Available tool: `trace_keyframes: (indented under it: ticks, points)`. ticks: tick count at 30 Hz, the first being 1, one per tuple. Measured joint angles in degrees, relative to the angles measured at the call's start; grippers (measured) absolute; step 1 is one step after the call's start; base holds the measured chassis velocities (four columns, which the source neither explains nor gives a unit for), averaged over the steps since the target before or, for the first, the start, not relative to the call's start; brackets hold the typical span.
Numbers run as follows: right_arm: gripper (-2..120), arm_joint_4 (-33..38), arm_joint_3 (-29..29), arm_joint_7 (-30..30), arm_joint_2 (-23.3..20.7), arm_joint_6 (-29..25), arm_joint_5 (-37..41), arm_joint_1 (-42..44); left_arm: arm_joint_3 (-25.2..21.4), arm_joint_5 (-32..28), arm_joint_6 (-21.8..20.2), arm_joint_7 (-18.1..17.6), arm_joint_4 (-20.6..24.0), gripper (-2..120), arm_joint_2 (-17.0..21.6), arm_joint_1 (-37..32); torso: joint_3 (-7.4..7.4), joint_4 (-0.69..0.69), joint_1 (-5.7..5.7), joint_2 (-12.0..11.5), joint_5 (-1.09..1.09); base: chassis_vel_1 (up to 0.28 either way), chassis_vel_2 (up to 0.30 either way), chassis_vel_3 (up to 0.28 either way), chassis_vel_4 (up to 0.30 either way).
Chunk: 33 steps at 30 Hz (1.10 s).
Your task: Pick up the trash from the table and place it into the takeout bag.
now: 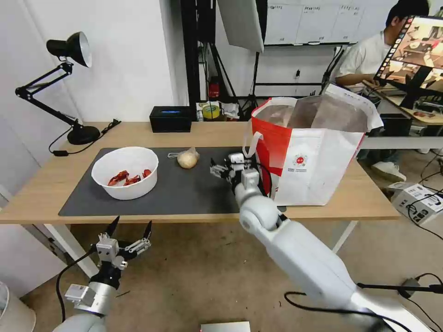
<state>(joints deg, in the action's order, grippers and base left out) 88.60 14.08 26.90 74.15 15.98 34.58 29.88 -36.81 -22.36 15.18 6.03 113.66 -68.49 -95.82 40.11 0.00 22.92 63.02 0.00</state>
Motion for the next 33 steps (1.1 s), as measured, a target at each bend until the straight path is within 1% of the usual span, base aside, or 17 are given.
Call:
trace_keyframes:
  ticks: [6,13,24,28,33]
  points:
    - [100,-5.5,1.0,0.1,3.1,1.9,1.7,-4.5,0.0,0.0,0.0,0.0,-0.1,100,0.0,0.0,0.00,0.00,0.00,0.0,0.00,0.000,0.000,0.000,0.000]
    - [100,-9.4,1.3,-0.3,5.5,3.8,2.4,-6.4,-0.2,-0.1,0.1,0.0,-0.1,100,0.1,-0.2,0.00,0.00,0.00,0.0,0.00,0.000,0.000,0.000,0.000]
    - [100,-14.4,1.4,-3.4,8.3,6.8,2.4,-8.6,-0.2,-0.1,0.3,0.0,0.1,100,-0.4,-0.5,0.00,0.00,0.00,0.0,0.00,0.000,0.000,0.000,0.000]
    - [100,-16.6,1.5,-5.0,9.2,7.2,2.1,-9.8,-0.2,-0.1,0.3,0.1,0.1,100,-0.4,-0.4,0.00,0.00,0.00,0.0,0.00,0.000,0.000,0.000,0.000]
    - [100,-17.8,1.6,-6.0,9.8,7.7,1.7,-10.5,-0.2,-0.1,0.3,0.1,0.1,100,-0.5,-0.4,0.00,0.00,0.00,0.0,0.00,0.000,0.000,0.000,0.000]
